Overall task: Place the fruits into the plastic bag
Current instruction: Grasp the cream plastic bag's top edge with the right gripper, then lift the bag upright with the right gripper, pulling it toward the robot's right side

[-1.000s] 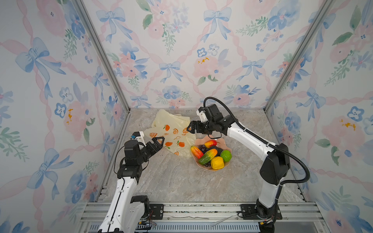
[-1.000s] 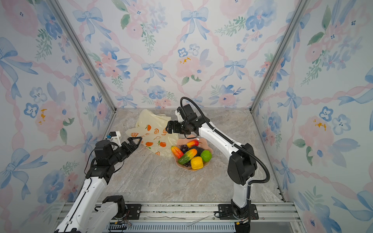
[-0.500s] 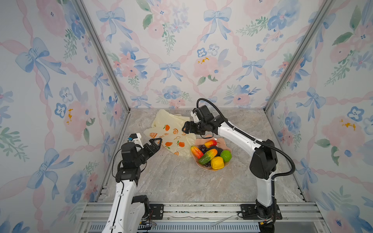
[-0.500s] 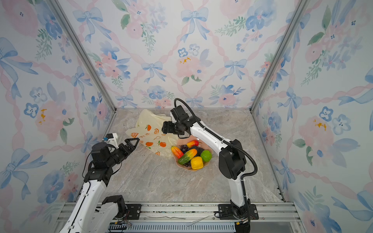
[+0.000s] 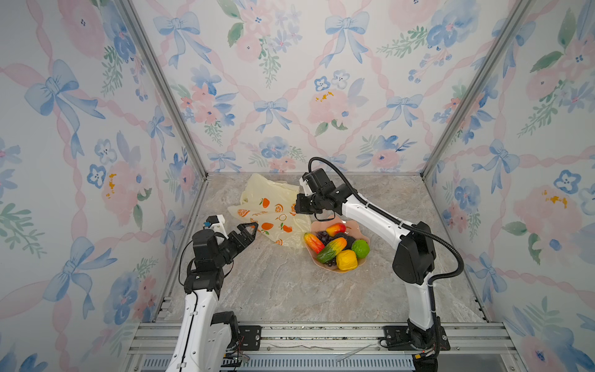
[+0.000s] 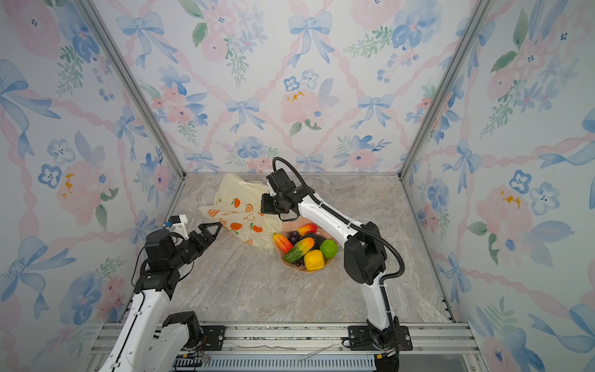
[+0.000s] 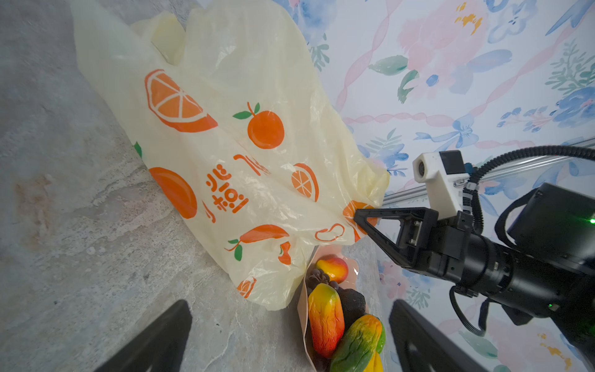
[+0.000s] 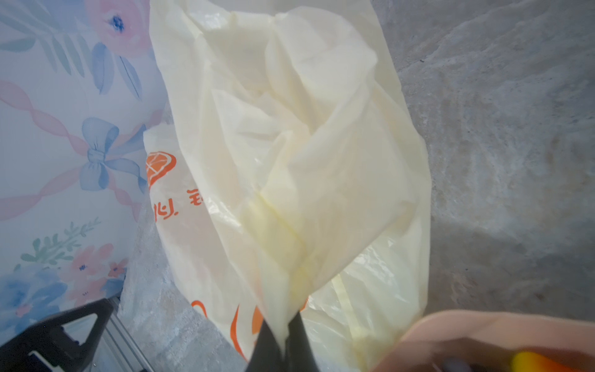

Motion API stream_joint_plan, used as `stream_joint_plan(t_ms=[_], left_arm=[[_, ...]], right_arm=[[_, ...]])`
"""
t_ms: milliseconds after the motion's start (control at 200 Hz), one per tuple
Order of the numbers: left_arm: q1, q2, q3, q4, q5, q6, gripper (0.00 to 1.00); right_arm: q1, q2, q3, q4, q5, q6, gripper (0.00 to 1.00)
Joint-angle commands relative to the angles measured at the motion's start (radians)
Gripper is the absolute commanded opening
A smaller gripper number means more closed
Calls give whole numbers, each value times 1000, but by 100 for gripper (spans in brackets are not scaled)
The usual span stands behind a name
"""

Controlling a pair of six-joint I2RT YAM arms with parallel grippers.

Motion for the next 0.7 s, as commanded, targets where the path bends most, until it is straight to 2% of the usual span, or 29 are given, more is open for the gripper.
stream_joint_plan(t_ms=[0,390,575,695], left_arm=[[11,-18,-18,-13,29,-11,98],[12,-41,-7,-13,59,-22,98],[12,-52,-5,-8,85,-15,98],[12,-56,-14,2,97,-20,98]], right_arm=[[23,-45,14,31,25,-20,0],[67,-276,-16,140,114,-175,0],[76,-419,-17,112,156,-228,0],[77,-564,-55,107,169,-242,0]])
